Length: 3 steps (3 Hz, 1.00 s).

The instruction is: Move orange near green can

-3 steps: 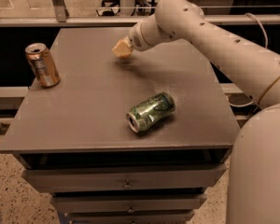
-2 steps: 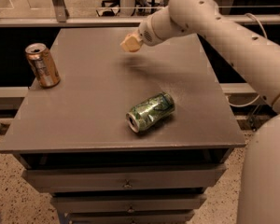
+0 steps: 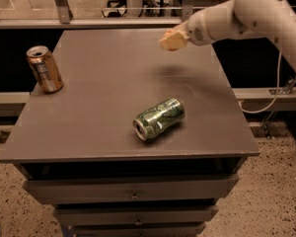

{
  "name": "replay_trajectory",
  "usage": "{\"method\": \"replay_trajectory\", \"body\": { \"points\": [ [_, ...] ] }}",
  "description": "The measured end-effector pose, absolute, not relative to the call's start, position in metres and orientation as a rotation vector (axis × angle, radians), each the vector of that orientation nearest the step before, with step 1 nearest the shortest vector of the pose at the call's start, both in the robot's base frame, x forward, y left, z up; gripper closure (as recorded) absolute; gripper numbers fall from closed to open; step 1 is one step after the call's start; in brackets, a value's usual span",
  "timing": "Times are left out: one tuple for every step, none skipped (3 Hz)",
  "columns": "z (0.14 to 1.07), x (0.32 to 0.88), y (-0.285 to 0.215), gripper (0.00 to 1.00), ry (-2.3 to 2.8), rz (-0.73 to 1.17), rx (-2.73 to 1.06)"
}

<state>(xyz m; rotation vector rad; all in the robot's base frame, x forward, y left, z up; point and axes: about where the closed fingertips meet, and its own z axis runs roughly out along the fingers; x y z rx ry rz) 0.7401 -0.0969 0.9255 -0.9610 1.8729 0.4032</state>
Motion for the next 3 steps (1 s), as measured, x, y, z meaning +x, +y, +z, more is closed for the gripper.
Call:
{"method": "replay_trajectory", "body": {
  "points": [
    [0.936, 0.719, -0.154, 1.0, 1.859, 0.421, -0.924],
    [0.941, 0.698, -0.2, 1.0, 1.86, 0.465, -0.907],
    [0.935, 0.668, -0.228, 1.0, 1.851, 0.509, -0.945]
  ]
}}
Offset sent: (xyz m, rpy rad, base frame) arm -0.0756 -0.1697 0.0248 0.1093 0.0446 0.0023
